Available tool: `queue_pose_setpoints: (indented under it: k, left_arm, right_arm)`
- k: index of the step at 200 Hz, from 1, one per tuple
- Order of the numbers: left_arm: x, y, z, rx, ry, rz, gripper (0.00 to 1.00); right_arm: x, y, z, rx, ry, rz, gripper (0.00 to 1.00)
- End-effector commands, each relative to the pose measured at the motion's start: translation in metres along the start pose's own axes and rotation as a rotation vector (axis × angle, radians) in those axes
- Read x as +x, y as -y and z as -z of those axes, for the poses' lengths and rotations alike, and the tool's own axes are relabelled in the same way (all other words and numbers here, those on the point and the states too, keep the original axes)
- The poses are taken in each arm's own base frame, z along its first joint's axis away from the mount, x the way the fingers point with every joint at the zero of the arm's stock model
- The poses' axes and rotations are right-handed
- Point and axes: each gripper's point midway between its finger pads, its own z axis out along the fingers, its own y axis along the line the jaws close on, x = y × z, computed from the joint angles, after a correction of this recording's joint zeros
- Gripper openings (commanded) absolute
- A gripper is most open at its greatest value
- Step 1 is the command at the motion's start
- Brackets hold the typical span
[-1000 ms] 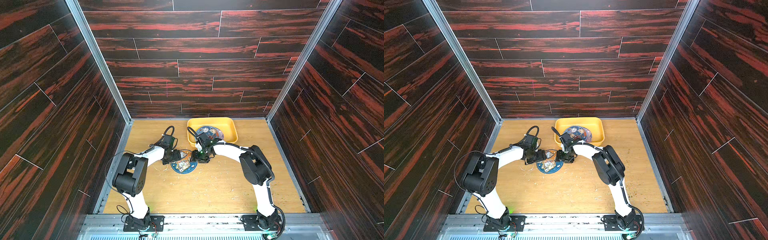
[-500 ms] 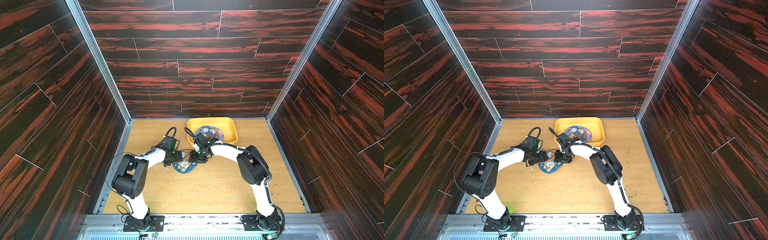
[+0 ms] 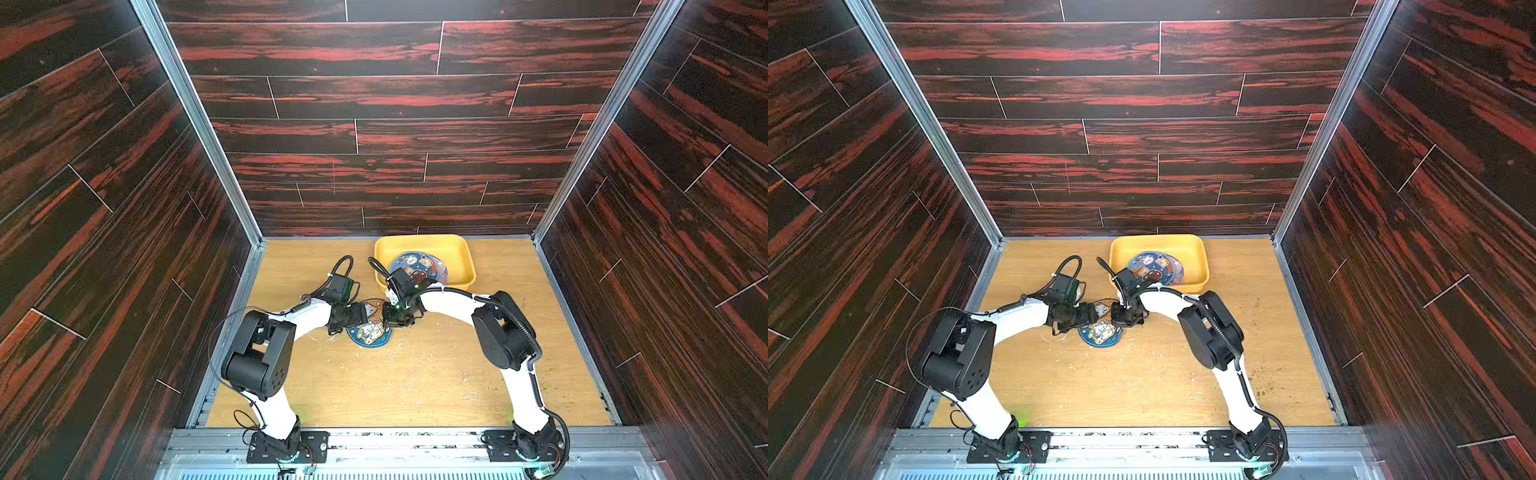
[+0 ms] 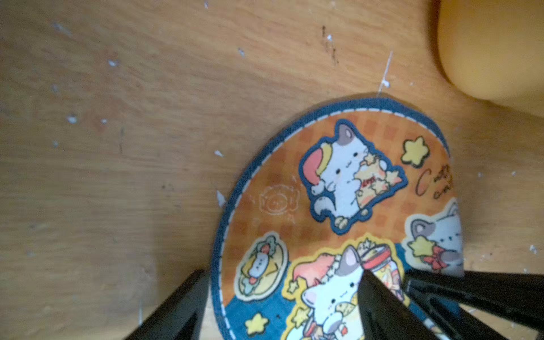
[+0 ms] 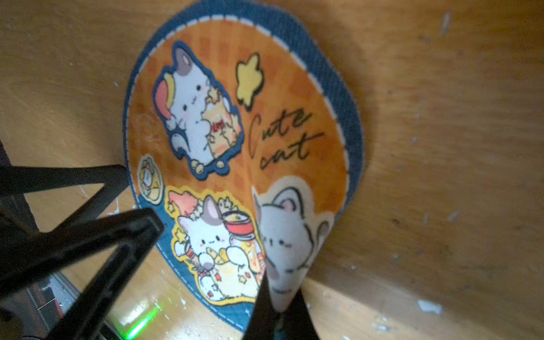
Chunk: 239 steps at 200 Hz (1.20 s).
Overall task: Put the coasters into the storage box
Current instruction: Pick up the coaster from the center of the board, then place the coaster in the storage box.
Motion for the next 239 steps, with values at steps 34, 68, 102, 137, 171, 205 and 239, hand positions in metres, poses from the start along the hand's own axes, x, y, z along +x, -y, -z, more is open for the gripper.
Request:
queue_pose_setpoints:
  k: [34, 68, 102, 137, 171, 205, 239]
  left_arm:
    - [0.026, -0.011, 0.016, -0.015, -0.067, 0.067, 0.89]
    - [0.022, -0.003, 0.027, 0.022, -0.044, 0.078, 0.91]
    - [0.018, 0.004, 0.04, 0.054, -0.017, 0.084, 0.92]
    - [0.015, 0.01, 0.051, 0.077, 0.003, 0.089, 0.93]
    - [0.015, 0.012, 0.06, 0.087, 0.017, 0.091, 0.93]
    - [0.017, 0.011, 0.065, 0.088, 0.026, 0.096, 0.93]
    - [0.02, 0.009, 0.068, 0.087, 0.032, 0.105, 0.94]
  right_arm:
    - [0.001, -0.033, 0.089, -0.054, 0.105, 0.065, 0.0]
    - [-0.001, -0.042, 0.131, -0.073, 0.16, 0.087, 0.0]
    - [-0.019, -0.043, 0.169, -0.083, 0.224, 0.109, 0.0]
    - [-0.047, -0.038, 0.195, -0.108, 0.285, 0.119, 0.0]
    - [-0.083, -0.027, 0.211, -0.124, 0.342, 0.123, 0.0]
    - [-0.122, -0.018, 0.216, -0.14, 0.378, 0.137, 0.0]
    - [-0.152, -0.011, 0.202, -0.181, 0.358, 0.124, 0.0]
